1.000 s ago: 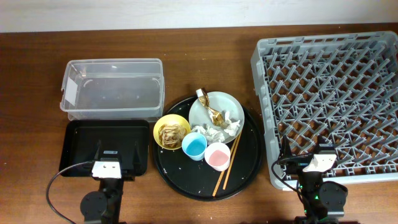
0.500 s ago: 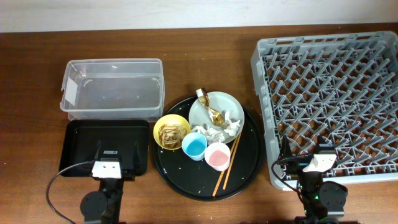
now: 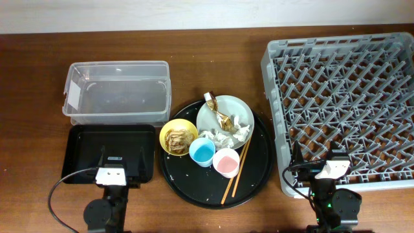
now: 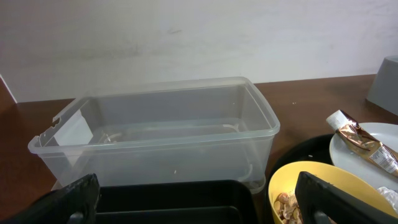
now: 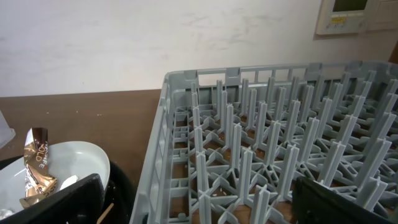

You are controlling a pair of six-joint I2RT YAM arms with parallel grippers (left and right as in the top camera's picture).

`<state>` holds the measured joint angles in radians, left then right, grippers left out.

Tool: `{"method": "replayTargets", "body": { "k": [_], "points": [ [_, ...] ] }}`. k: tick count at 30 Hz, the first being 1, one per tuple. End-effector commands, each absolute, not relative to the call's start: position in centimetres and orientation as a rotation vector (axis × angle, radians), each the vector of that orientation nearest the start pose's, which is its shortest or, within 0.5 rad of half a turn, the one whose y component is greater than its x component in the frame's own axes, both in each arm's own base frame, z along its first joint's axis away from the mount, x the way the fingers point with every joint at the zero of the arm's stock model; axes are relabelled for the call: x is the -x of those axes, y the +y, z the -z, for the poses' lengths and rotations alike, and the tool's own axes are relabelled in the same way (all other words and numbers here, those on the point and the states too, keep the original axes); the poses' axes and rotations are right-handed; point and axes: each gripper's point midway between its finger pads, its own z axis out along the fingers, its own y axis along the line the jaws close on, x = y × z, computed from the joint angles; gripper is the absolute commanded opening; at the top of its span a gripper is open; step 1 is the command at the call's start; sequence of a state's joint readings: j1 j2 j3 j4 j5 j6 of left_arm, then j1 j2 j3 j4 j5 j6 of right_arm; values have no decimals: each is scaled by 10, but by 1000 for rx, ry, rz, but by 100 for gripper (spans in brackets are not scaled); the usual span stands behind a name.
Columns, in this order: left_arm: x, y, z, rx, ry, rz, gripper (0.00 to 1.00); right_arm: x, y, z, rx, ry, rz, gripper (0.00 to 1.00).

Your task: Sort waste into correct bins and load items into the dishwasher rack

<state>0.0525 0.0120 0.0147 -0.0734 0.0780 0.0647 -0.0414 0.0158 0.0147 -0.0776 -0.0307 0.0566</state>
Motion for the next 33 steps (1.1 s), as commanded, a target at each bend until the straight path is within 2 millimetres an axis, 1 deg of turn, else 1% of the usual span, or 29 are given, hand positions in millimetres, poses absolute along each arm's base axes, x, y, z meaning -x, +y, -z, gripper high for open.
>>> {"method": "replayTargets", "body": {
  "k": [1,3,5,7,8,10,12,15,17,19,20,21,24,25,26,28,29,30,32,33],
  "points": [
    [-246,-2,-157,-93,1648,-32,99,-246,-8,-156,-71,1648,-30,98],
    [-246,-3,-156,-94,1648,-30,99,-246,-8,-156,-71,1648,-30,98],
    [-246,-3,-156,-49,1650,13,99,-246,-7,-156,-71,1646,-31,98],
    [-246,-3,-157,-32,1650,28,99,-246,-1,-160,-49,1635,-69,98],
    [-246,-3,-158,-31,1655,29,99,-246,3,-165,-49,1625,-104,98],
    [-242,-3,-163,-30,1679,30,99,-243,3,-180,-84,1608,-137,98],
    [-237,-3,-175,-27,1700,28,99,-239,3,-192,-86,1626,-138,98],
    [-234,-3,-186,-23,1793,34,100,-235,4,-209,-93,1723,-143,98],
    [-236,-3,-192,-23,1844,41,99,-233,9,-218,-81,1791,-169,98],
    [-240,-4,-202,-22,1936,53,99,-232,15,-230,-72,1912,-207,98],
    [-240,-5,-203,-24,1966,60,99,-232,18,-231,-69,1954,-223,98],
    [-242,-12,-206,-43,2040,103,99,-232,22,-232,-69,2043,-249,98],
    [-246,-29,-211,-91,2183,233,99,-226,22,-229,-103,2253,-265,98],
    [-248,-36,-215,-103,2261,293,100,-223,23,-229,-118,2333,-269,98],
    [-249,-36,-218,-95,2312,304,99,-221,23,-230,-128,2387,-272,98],
    [-254,-42,-220,-105,2345,352,99,-218,23,-234,-139,2445,-275,98],
    [-257,-50,-220,-129,2347,415,99,-217,22,-233,-143,2464,-274,98],
    [-258,-53,-220,-136,2346,436,99,-216,22,-232,-146,2473,-271,98],
    [-261,-61,-224,-165,2317,494,99,-214,22,-230,-148,2482,-271,98],
    [-262,-66,-228,-183,2299,527,97,-214,22,-230,-149,2485,-271,98]
  ]
}}
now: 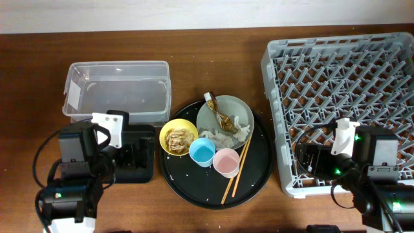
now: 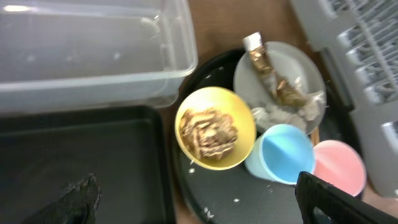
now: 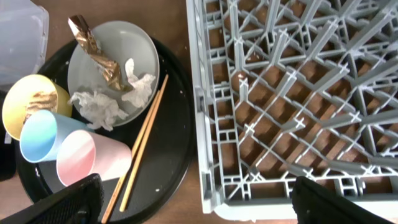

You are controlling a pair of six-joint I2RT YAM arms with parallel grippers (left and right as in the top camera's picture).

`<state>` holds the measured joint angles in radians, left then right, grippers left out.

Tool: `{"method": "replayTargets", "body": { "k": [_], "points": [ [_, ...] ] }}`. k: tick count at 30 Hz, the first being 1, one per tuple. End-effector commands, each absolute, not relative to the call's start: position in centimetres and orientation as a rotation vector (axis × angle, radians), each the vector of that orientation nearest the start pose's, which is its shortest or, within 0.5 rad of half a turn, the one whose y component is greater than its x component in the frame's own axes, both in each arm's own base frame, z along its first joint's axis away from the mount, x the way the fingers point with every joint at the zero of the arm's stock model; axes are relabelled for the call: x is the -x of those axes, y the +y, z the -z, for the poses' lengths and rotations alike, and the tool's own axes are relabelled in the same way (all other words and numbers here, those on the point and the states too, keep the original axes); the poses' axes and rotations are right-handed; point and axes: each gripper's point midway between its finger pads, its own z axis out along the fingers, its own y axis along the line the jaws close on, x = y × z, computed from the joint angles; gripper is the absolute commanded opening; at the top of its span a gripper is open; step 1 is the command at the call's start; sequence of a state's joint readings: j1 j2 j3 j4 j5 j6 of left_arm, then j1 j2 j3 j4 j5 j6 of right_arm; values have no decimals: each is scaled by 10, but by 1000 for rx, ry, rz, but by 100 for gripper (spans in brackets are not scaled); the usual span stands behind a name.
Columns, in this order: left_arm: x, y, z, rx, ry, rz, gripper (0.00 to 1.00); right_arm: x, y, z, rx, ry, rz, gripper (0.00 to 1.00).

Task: Sort waste into correct bins and load items into the dishwasher rack
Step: 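Reach the left gripper to the pink cup and grasp it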

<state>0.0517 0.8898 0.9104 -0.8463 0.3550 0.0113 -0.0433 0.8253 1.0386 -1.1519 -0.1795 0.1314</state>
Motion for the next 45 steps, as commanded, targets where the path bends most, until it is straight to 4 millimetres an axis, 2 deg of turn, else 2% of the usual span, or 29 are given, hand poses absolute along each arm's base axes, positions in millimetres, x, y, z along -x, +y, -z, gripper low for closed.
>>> {"method": "replayTargets", "body": {
  "k": [1,3,4,5,7,9,13,17,18,22,24,28,29,32,34,35,38,42,45],
  "points": [
    [-264,-70,-229,-198,2289,555,91,-213,22,-230,-148,2485,-272,98],
    [-264,-79,-225,-234,2305,577,89,-213,22,-230,-149,2485,-272,98],
    [-263,-89,-222,-277,2317,600,82,-213,22,-230,-149,2486,-272,98],
    [-261,-101,-218,-326,2328,624,81,-213,22,-230,-149,2488,-272,98],
    [-254,-131,-211,-454,2347,683,76,-212,22,-229,-151,2494,-272,98],
    [-244,-161,-203,-500,2393,774,71,-211,22,-228,-150,2496,-272,98],
    [-220,-227,-181,-683,2458,909,70,-211,22,-228,-151,2496,-273,98],
    [-206,-279,-157,-887,2437,957,64,-208,22,-226,-158,2511,-273,98],
    [-204,-289,-150,-923,2433,949,63,-207,17,-224,-223,2521,-246,98],
    [-198,-301,-112,-994,2505,815,63,-201,7,-219,-303,2546,-189,98],
    [-197,-302,-102,-1010,2525,759,62,-199,7,-218,-304,2553,-189,98],
    [-198,-303,-78,-1047,2540,574,55,-199,8,-217,-314,2555,-193,99],
    [-199,-302,-76,-1048,2537,543,49,-198,7,-217,-315,2556,-193,98],
    [-204,-303,-77,-1037,2507,498,26,-198,7,-217,-314,2556,-193,98],
    [-208,-308,-81,-1028,2481,515,14,-198,7,-217,-314,2556,-193,98],
    [-210,-310,-83,-1024,2470,521,13,-198,7,-217,-314,2556,-193,98],
    [-212,-313,-86,-1020,2454,531,1,-198,7,-217,-314,2556,-192,98],
    [-217,-320,-97,-1009,2421,551,1,-198,7,-217,-314,2556,-192,99],
    [-227,-334,-131,-992,2367,586,1,-198,-1,-217,-334,2552,-129,98]
  ]
}}
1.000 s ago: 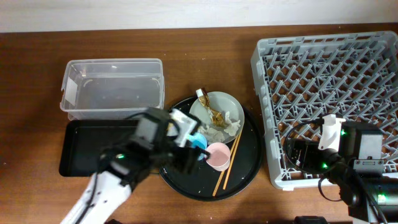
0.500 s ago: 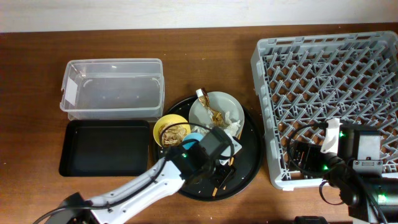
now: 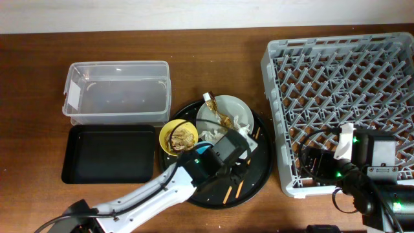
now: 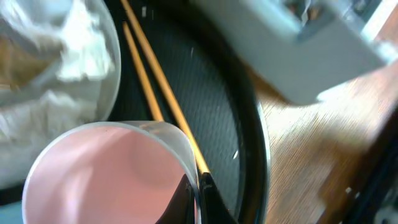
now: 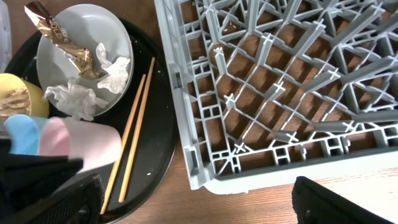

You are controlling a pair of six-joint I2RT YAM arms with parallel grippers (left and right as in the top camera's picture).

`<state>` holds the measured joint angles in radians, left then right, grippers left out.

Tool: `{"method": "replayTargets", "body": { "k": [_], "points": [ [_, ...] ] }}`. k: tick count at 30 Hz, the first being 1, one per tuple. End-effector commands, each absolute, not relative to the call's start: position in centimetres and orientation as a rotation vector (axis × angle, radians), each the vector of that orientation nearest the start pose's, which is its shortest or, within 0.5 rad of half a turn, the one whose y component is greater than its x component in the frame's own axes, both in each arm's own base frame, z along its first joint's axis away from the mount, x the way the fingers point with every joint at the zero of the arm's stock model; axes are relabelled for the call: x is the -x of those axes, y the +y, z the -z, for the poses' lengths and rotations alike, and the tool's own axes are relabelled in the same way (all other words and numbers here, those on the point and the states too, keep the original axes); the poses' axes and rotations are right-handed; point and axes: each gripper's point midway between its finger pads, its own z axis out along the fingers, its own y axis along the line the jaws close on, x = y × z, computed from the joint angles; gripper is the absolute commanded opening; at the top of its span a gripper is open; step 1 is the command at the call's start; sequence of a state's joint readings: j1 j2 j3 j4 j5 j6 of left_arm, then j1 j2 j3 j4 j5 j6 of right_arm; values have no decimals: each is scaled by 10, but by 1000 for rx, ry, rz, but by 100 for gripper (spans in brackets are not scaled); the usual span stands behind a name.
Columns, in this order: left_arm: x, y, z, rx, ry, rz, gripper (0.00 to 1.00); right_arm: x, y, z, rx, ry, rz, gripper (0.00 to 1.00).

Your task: Sort waste into correct bins and load items into the dishwasher rack

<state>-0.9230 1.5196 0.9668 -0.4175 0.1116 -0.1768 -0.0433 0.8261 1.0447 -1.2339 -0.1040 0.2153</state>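
Note:
The pink cup [image 4: 106, 171] stands on the round black tray [image 4: 236, 124], next to the blue cup [image 5: 22, 134]. My left gripper [image 4: 198, 190] is shut on the pink cup's rim, one finger inside and one outside. In the overhead view the left gripper [image 3: 228, 155] hides that cup. Two chopsticks [image 5: 134, 137] lie beside it. The white plate [image 3: 223, 115] holds a gold wrapper [image 5: 62, 40] and crumpled tissues [image 5: 78, 99]. The yellow bowl [image 3: 179, 136] holds food scraps. My right gripper [image 5: 199, 208] is open, empty, over the grey dishwasher rack's [image 3: 343, 97] front left corner.
A clear plastic bin [image 3: 116, 90] stands at the back left, with a black tray bin [image 3: 110, 154] in front of it. The left arm reaches across the round tray from the front left. Bare wooden table [image 3: 213, 58] lies behind the tray.
My left gripper was open over the black tray bin. It is now at the round tray, shut on the pink cup's rim. The right gripper has barely shifted and stays open.
Both arms first sat low at the table's front edge, grippers open and facing the wall. Then both were raised and looking down, the left over the black tray bin, the right by the rack. Now the left holds the pink cup's rim.

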Motion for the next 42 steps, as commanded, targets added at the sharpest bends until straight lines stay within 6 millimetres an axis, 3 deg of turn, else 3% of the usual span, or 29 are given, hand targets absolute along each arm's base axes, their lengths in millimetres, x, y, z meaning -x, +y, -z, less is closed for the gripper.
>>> {"method": "replayTargets", "body": {
  "k": [1,4,7,9,11,13,16,19,23,26,32,42],
  "points": [
    [-230,-337,-143,-988,2352,595,1,-198,-7,-217,-367,2546,-89,98],
    [-241,-337,-185,-937,2294,626,1,-202,-21,-220,-472,2502,-17,98],
    [-266,-313,-221,-734,2306,776,1,-214,-16,-227,-443,2455,-61,98],
    [-280,-291,-234,-612,2348,1012,1,-225,11,-229,-251,2469,-219,98],
    [-289,-263,-256,-551,2302,1332,1,-230,54,-232,105,2459,-458,98],
    [-293,-245,-271,-545,2234,1505,0,-225,93,-240,434,2367,-698,98],
    [-299,-225,-278,-520,2169,1712,1,-226,116,-241,628,2277,-891,98],
    [-300,-229,-273,-553,2129,1863,0,-238,130,-236,687,2229,-1063,98],
    [-303,-243,-260,-564,2157,1901,1,-247,142,-230,670,2197,-1268,98],
    [-305,-262,-264,-602,2140,1923,1,-253,149,-235,687,2110,-1386,98],
    [-307,-283,-271,-550,2176,1931,0,-264,151,-242,729,2016,-1384,99],
    [-304,-298,-285,-442,2230,2028,0,-276,151,-248,787,1938,-1316,100]
  ]
}}
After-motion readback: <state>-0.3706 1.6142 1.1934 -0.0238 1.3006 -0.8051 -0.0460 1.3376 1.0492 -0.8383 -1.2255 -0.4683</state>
